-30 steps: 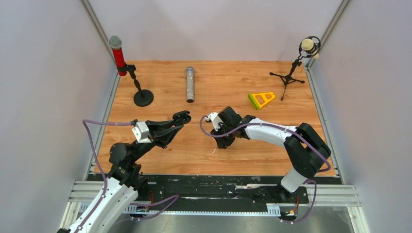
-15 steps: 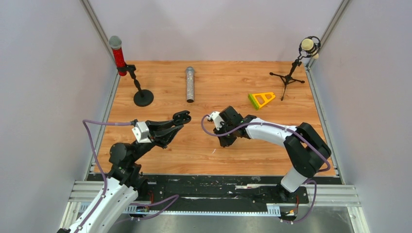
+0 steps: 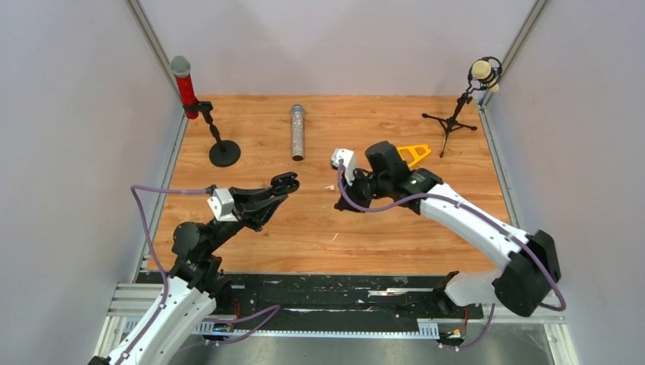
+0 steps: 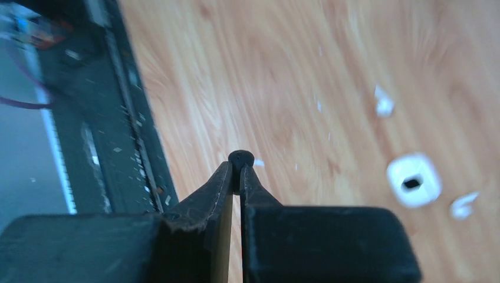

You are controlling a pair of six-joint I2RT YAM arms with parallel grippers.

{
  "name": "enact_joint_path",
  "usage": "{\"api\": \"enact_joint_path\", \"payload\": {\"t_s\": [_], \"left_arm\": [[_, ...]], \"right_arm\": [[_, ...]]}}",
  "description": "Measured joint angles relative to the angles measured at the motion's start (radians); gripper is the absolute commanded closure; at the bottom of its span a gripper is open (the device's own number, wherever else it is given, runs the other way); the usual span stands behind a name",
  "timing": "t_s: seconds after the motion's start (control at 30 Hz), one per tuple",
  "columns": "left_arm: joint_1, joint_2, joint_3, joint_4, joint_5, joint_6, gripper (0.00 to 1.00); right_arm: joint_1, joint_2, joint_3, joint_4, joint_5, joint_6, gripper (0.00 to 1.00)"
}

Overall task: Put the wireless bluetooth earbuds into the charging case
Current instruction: Pick up the earbud from the center of the board, then place the earbud in the charging case.

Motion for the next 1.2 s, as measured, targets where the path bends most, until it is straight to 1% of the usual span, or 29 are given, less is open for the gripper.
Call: {"api": "enact_joint_path", "payload": {"t_s": [0.1,0.2,0.37,0.47,0.57,0.77,0.9,1.2], "left_arm": [[0.0,0.005,0.0,0.002,0.002,-0.009,1.0],[0.0,0.007,0.0,0.011,0.01,-0.022,1.0],[0.0,0.019,0.0,0.037,0.042,-0.05,1.0],[0.0,0.032,0.0,0.061,0.066,-0.073,1.0],[0.0,0.04,0.0,0.08,0.092,-0.096,1.0],[0.0,0.051,0.0,0.125,0.147,-0.13,1.0],[0.0,0.063,0.0,0.142,0.172,-0.142,1.0],[0.0,0.07,-0.001,0.149,0.185,-0.151,1.0]], "right_arm": [[-0.007,-0.098,0.098,0.0,-0.135,-0.044,1.0],[-0.01,-0.146,0.185,-0.003,-0.276,-0.075,1.0],[-0.01,-0.149,0.315,0.007,-0.455,-0.111,1.0],[-0.01,-0.141,0.349,0.06,-0.535,-0.122,1.0],[-0.008,-0.097,0.384,0.106,-0.603,-0.139,1.0],[-0.007,0.0,0.435,0.113,-0.655,-0.21,1.0],[0.003,0.043,0.492,0.061,-0.66,-0.282,1.0],[0.05,0.062,0.573,-0.069,-0.685,-0.404,1.0]]}}
